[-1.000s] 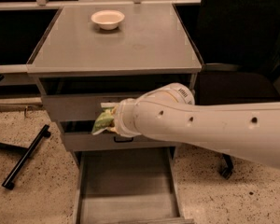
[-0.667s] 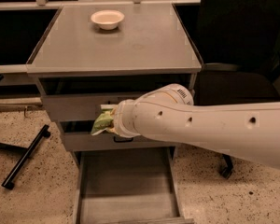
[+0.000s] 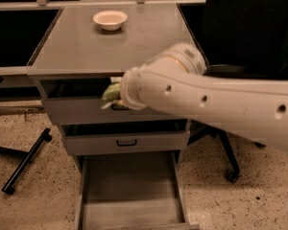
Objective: Pick green jalapeno chip bag from bottom drawer and place on counter
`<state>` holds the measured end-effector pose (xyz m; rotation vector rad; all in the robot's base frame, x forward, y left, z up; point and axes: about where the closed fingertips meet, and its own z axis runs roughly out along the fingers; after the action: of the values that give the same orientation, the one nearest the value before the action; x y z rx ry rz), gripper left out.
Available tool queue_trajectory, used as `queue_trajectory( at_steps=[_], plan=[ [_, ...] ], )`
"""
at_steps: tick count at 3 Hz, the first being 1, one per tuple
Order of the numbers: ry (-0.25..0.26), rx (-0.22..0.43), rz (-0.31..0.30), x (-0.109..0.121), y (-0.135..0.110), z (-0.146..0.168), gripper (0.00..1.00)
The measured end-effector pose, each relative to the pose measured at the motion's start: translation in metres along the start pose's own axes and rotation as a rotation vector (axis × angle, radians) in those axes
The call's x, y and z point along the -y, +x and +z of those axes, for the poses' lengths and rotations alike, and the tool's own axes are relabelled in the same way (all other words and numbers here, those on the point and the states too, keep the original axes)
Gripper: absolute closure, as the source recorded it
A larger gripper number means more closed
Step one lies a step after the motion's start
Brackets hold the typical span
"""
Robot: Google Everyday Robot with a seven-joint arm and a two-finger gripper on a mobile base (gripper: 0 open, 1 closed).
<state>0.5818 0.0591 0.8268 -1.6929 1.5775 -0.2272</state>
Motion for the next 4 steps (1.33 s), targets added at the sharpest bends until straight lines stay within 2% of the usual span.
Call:
queue_trajectory(
  at_steps=[1,2,3,4],
  plan=[
    [0.108,-0.061,-0.116,0.081,-0.020,-0.024,1.00],
    [0.225,-0.093,-0.215,0.158,-0.050,-0.037,1.00],
    [0.269,-0.141,-0.221,0.217,-0.050,-0.026,1.00],
    [0.236,-0.194,-0.171,0.245,-0.008,0.007,1.00]
  ],
)
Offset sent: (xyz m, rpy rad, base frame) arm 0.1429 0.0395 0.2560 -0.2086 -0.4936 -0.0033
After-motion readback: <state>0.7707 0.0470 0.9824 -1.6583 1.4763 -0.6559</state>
